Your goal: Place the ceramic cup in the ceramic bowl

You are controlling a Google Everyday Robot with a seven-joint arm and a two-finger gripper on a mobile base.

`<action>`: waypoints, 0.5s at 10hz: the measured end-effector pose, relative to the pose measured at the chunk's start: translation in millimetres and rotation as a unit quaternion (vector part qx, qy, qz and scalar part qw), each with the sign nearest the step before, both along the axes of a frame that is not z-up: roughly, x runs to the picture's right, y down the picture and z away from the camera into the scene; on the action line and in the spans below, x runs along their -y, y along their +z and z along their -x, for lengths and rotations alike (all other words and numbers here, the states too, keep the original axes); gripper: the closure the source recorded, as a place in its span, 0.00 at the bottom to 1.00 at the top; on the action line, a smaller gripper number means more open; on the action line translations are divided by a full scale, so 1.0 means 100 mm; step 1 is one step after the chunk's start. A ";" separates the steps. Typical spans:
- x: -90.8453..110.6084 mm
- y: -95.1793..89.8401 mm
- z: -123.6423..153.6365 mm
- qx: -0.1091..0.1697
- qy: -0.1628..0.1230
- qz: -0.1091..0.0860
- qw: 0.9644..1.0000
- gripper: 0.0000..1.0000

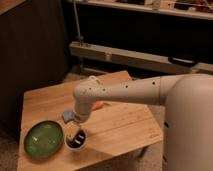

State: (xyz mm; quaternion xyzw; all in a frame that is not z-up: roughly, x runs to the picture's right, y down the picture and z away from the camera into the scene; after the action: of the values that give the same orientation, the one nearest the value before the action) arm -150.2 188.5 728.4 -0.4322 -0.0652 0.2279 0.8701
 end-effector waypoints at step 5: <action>-0.05 0.07 -0.01 -0.020 -0.016 -0.011 1.000 0.20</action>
State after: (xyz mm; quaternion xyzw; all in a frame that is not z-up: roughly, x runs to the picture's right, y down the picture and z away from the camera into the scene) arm -149.5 193.6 735.2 -0.4187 -0.0437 0.2214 0.8796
